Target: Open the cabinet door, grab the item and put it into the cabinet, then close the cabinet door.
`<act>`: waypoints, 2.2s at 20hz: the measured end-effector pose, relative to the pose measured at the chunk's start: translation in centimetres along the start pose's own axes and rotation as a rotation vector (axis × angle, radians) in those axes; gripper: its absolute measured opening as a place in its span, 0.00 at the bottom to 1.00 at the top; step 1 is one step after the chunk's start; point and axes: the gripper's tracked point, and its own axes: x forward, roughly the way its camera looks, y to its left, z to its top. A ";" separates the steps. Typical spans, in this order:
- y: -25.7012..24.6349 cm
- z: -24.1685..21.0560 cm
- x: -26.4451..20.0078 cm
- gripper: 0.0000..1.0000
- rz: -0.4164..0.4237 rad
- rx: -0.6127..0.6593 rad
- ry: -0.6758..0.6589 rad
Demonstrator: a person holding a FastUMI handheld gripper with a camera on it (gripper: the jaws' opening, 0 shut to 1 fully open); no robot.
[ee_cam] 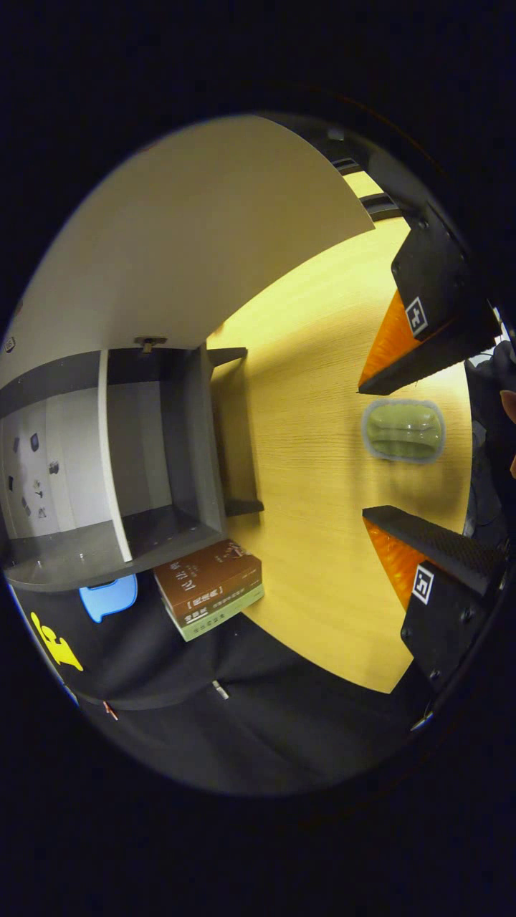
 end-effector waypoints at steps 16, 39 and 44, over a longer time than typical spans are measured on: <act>-2.8 -4.0 -1.0 0.33 -0.129 -0.046 0.193; 0.5 22.5 -15.3 0.20 0.008 -0.057 -0.192; 2.2 32.6 -16.3 0.20 0.034 -0.052 -0.312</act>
